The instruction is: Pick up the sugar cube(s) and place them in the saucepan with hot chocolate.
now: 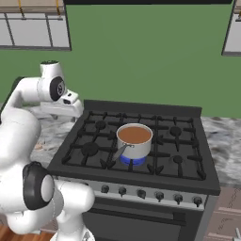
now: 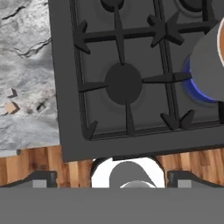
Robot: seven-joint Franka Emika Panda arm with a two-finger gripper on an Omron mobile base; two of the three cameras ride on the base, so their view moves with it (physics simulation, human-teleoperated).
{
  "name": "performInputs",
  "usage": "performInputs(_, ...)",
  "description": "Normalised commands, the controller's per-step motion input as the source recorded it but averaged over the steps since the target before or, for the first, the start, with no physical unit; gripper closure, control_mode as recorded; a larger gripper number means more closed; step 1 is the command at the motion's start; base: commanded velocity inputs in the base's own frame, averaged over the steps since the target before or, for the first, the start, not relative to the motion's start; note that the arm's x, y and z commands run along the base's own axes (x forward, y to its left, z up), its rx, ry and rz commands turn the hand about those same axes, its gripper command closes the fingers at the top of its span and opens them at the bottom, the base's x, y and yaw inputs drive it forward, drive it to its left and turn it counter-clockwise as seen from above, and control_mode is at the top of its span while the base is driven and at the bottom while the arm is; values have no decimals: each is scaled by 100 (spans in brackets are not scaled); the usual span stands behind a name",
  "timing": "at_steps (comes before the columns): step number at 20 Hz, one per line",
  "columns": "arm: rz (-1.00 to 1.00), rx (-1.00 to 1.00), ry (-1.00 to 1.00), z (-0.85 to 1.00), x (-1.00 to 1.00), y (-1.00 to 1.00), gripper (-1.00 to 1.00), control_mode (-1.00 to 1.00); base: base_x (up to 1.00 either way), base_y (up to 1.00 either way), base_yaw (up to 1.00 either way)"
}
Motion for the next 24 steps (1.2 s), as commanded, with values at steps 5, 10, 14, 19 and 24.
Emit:
performInputs(5, 4, 0, 0, 0, -3, 83, -100, -100, 0, 0, 0)
performInputs(10, 4, 0, 0, -18, 0, 67, -100, -100, 0, 0, 0)
performInputs(14, 14, 0, 1, -38, 0, 52, -100, -100, 0, 0, 0)
performInputs(19, 14, 0, 2, -48, -1, 35, -100, -100, 0, 0, 0)
performInputs(24, 14, -1, 6, -50, 0, 19, -100, -100, 0, 0, 0)
